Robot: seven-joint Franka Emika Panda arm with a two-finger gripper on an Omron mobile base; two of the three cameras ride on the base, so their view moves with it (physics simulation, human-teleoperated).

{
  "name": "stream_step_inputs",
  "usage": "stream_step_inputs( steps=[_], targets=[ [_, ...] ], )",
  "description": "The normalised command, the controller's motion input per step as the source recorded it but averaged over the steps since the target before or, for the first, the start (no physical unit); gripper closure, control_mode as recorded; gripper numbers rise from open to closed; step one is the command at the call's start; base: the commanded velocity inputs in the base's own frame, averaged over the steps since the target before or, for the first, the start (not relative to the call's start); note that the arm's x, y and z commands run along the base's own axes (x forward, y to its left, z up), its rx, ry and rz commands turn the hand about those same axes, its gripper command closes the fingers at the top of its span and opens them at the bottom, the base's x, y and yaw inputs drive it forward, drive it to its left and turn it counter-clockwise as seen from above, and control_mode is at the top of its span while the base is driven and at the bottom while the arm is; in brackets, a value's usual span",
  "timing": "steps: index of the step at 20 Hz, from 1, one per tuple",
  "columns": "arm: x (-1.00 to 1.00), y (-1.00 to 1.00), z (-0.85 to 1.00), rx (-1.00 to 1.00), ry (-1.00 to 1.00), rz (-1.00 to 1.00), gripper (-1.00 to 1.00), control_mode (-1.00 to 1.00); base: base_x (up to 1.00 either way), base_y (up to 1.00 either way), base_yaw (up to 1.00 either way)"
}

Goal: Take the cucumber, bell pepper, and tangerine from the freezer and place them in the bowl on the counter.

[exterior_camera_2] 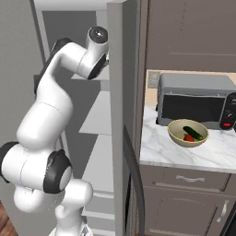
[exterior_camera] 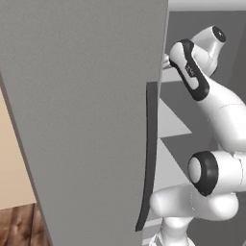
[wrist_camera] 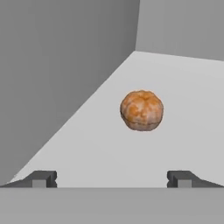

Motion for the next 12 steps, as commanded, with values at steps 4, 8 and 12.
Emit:
stream_step_inputs(
  steps=[4, 8, 12],
  targets=[
    [0.35, 0.0, -0.09, 0.0, 0.0, 0.01, -1.0, -1.0, 0.0, 0.0, 0.0],
    [0.35, 0.0, -0.08, 0.0, 0.0, 0.0, -1.0, -1.0, 0.0, 0.0, 0.0],
    [0.33, 0.0, -0.09, 0.0, 0.0, 0.01, -1.0, -1.0, 0.0, 0.0, 0.0]
  ],
)
